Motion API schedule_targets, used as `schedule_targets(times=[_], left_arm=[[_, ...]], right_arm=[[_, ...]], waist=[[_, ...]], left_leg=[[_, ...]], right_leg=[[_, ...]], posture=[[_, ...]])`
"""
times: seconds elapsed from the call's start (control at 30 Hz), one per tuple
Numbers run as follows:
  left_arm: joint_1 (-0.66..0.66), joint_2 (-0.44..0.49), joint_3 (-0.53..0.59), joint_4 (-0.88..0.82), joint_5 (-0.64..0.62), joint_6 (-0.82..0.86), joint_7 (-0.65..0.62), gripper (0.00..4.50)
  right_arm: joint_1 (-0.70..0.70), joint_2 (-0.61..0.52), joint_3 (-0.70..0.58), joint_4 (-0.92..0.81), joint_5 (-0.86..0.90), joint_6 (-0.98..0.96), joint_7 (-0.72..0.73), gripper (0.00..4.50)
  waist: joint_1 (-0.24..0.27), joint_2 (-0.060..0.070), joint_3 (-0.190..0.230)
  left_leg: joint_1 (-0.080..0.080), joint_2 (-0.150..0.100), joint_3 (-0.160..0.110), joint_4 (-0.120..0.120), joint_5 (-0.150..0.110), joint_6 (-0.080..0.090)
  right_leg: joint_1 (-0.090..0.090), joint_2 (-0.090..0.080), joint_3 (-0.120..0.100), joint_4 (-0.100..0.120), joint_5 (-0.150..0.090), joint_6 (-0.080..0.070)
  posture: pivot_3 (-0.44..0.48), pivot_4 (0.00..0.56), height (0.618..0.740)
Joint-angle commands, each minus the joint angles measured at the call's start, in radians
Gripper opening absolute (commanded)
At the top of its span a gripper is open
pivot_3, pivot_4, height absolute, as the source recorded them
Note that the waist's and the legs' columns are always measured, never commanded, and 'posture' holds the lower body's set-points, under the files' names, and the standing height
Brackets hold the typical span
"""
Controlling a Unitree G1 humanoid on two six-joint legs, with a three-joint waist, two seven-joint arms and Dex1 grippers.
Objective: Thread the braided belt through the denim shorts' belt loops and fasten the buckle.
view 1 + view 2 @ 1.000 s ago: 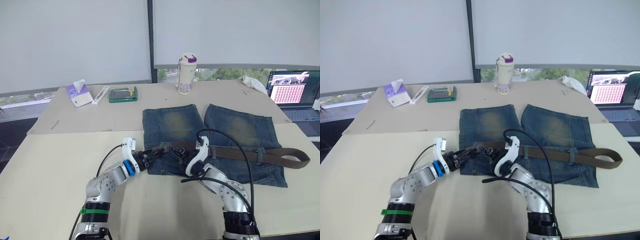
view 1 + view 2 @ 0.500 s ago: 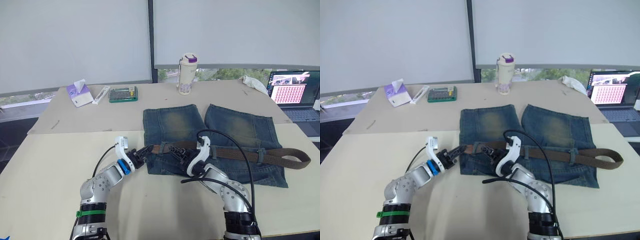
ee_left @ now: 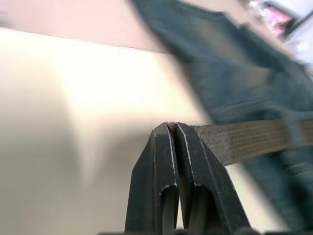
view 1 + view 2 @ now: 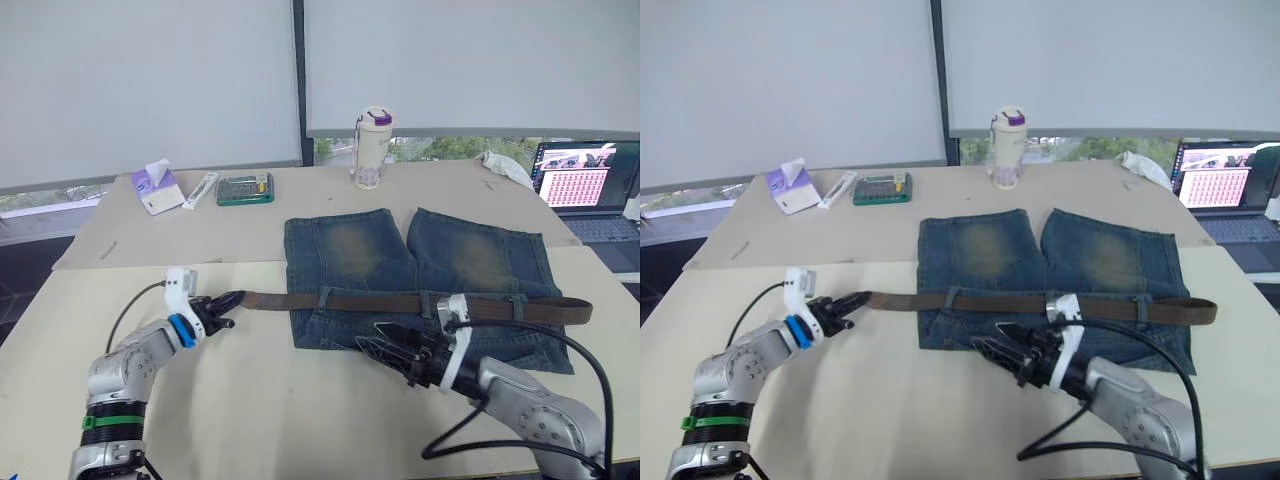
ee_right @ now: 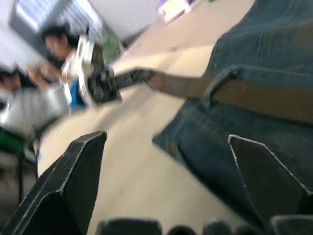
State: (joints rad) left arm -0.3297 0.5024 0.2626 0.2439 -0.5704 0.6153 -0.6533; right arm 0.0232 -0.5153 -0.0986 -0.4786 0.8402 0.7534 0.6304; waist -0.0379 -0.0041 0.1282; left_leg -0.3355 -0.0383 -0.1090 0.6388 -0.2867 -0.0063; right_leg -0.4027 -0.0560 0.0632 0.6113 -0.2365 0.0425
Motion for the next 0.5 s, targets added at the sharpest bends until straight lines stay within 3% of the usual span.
schedule_targets(times=[0.03, 0.2, 0.5], left_arm=[[-0.076, 0.059, 0.068, 0.132, 0.094, -0.153, 0.087, 0.00], [-0.158, 0.129, 0.064, 0.385, 0.248, -0.353, 0.235, 0.00], [-0.192, 0.136, 0.050, 0.493, 0.314, -0.445, 0.256, 0.00]], right_arm=[[0.036, -0.053, -0.098, 0.017, -0.084, -0.133, 0.050, 4.48], [0.099, -0.153, -0.263, 0.126, -0.147, -0.206, 0.085, 4.48], [0.025, -0.308, -0.377, 0.371, -0.307, -0.275, 0.061, 4.48]], waist=[[0.004, -0.001, 0.000], [0.024, -0.005, 0.001], [0.026, -0.004, 0.001]], left_leg=[[0.000, 0.000, 0.000, 0.000, 0.000, 0.000], [0.000, -0.001, 0.000, 0.000, 0.000, -0.001], [0.001, -0.001, 0.002, 0.000, 0.000, 0.000]], right_leg=[[0.000, 0.000, 0.000, 0.000, 0.000, 0.000], [0.000, -0.002, 0.000, 0.000, 0.003, -0.004], [0.000, -0.004, 0.001, 0.000, 0.003, -0.004]], posture=[[0.000, 0.150, 0.740], [0.000, 0.150, 0.740], [0.000, 0.150, 0.740]])
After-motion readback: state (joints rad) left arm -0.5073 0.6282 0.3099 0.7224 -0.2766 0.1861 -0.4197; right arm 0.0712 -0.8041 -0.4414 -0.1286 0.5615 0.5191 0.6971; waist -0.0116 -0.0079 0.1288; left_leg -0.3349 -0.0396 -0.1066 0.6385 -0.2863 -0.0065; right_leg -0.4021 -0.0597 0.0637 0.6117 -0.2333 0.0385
